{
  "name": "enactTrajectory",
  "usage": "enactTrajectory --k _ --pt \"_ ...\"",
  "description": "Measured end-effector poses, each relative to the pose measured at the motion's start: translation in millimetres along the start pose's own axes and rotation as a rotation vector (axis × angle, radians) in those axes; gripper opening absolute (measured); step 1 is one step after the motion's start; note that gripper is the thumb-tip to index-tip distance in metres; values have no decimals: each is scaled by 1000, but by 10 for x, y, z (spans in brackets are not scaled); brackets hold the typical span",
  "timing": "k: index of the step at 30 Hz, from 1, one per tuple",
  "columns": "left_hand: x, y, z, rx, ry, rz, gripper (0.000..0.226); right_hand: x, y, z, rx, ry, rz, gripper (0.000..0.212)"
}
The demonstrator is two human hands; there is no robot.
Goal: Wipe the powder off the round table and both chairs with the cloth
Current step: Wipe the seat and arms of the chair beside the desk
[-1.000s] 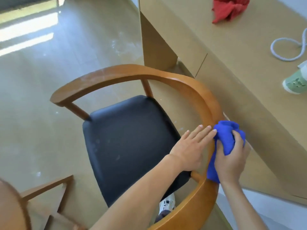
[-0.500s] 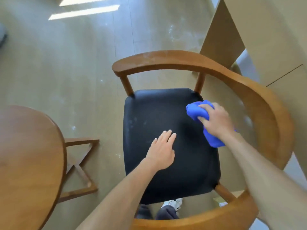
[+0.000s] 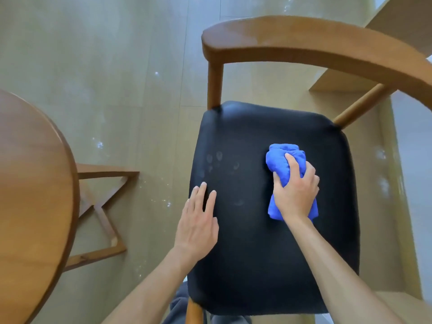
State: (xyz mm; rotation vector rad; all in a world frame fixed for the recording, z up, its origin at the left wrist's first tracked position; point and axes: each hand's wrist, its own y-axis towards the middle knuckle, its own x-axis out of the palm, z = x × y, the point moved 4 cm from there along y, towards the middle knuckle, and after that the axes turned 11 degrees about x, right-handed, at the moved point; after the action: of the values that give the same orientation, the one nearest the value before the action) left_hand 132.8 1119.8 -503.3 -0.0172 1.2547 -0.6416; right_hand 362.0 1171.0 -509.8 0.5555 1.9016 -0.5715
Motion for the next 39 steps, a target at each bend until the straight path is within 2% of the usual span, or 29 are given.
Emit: enactTrajectory --k 3,7,11,14,17,19,22,24,27,30,32,34,36,39 --pt "-32 5 -48 12 -96 152 58 231 211 -638 -113 17 -17 47" --pt "-29 78 -278 -67 -138 217 52 441 96 -1130 -262 -65 -27 47" --pt "-99 174 -545 -211 -178 227 49 431 -710 -926 -652 -71 -62 54" --pt "-284 308 -687 -267 -151 255 48 447 -1391 -596 -847 -56 -239 54" --pt "-549 539 -731 -232 -109 268 48 416 -1953 -239 -1066 -99 -414 45" --pt "-714 700 -696 -209 -114 290 48 398 -1998 -182 -1233 -172 -461 43" --pt "-878 876 -608 -189 -152 345 47 417 -1615 -492 -1418 -236 -468 47" --pt "-918 930 -613 -202 -188 376 47 465 -1147 -909 -1367 -235 -346 52" --pt "-880 873 -743 -264 -236 395 45 502 -296 -1525 -1004 -262 -99 51" --pt "-764 689 -858 -302 -216 371 45 578 76 -1687 -719 -311 -95 58" --pt "-675 556 -907 -330 -212 347 45 581 -188 -1575 -659 -240 -77 59" --pt "-611 452 -888 -376 -231 343 45 525 -637 -1370 -733 -194 -125 56" --pt "-577 391 -737 -403 -250 375 43 411 -897 -1185 -748 -153 -264 56" --pt "-513 355 -370 -438 -326 439 40 277 -769 -1004 -584 55 -594 72"
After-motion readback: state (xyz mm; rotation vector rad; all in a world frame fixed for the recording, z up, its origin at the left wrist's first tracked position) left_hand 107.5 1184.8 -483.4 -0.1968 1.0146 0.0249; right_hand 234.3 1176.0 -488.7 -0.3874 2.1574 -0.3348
